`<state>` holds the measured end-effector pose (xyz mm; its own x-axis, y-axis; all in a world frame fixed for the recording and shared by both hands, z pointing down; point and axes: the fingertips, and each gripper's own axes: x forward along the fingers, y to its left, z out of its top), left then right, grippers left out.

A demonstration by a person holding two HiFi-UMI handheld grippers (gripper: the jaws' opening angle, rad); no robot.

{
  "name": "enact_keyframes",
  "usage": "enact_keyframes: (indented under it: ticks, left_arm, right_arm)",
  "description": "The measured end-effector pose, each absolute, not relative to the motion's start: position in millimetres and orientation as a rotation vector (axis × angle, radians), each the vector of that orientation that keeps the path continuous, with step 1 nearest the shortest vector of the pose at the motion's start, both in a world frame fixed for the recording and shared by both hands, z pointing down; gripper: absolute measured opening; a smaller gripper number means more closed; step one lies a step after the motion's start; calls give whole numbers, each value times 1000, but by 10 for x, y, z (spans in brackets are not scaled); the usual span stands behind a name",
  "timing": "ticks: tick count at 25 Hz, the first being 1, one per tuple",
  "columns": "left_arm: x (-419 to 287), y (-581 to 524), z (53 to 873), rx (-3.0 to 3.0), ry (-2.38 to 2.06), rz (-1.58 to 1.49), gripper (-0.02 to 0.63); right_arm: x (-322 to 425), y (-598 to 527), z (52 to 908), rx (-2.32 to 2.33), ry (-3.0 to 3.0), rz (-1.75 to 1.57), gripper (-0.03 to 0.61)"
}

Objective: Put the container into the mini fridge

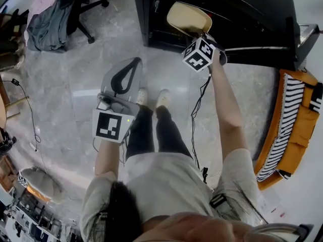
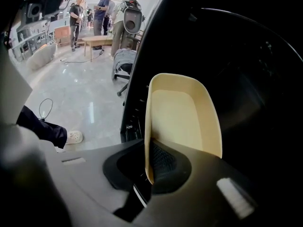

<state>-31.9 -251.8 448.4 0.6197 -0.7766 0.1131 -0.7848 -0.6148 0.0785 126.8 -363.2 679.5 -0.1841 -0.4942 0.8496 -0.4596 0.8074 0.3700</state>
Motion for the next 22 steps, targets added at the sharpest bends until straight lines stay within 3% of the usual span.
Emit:
enact_keyframes:
  ticks: [22]
  left_arm:
    - [-232,-2603,4603,2710,-1312,132,3]
  right_arm:
    - [1452,-3873,6879,674,-1760,-129,29]
